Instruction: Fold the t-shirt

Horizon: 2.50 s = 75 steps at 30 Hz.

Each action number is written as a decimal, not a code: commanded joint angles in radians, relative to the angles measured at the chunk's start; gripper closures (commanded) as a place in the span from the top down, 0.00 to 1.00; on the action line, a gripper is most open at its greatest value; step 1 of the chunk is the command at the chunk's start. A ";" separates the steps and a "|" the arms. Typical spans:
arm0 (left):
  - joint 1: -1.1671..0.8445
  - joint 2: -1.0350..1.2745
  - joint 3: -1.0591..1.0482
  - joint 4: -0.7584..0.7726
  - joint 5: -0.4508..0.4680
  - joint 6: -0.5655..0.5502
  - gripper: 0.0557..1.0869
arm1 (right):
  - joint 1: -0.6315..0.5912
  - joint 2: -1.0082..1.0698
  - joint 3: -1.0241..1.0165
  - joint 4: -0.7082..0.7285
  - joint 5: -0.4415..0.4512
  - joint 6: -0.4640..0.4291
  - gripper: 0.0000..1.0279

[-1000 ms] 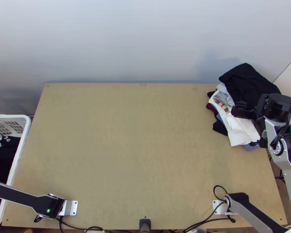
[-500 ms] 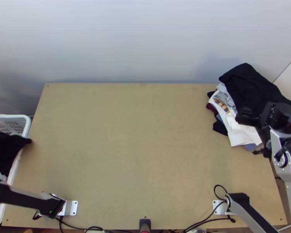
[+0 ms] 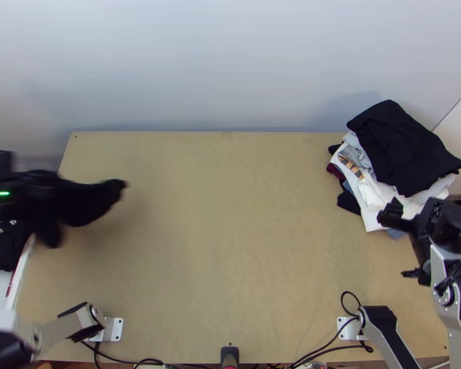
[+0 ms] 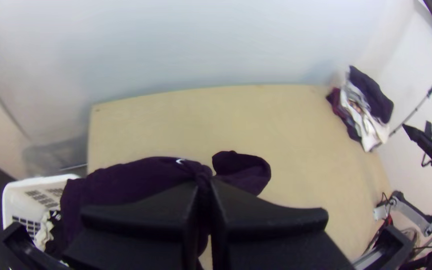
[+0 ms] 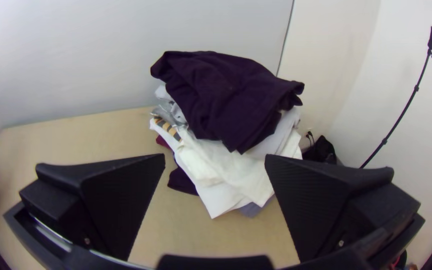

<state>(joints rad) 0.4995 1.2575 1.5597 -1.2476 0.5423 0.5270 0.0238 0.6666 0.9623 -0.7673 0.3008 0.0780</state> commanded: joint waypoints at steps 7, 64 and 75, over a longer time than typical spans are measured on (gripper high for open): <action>-0.928 -0.061 -0.251 0.344 -0.082 -0.355 0.07 | -0.058 -0.188 -0.089 -0.096 -0.009 -0.001 0.90; -0.179 -0.086 -0.208 0.060 -0.410 -0.059 0.96 | 0.943 0.614 0.174 -0.029 -0.318 -0.049 0.95; -0.246 -0.296 -0.343 -0.027 -0.409 -0.153 0.96 | 1.084 0.852 0.411 -0.017 -0.331 -0.053 0.93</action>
<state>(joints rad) 0.2920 1.0679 1.2980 -1.2407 0.1364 0.4213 1.0241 1.3911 1.2526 -0.7937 -0.0174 0.0303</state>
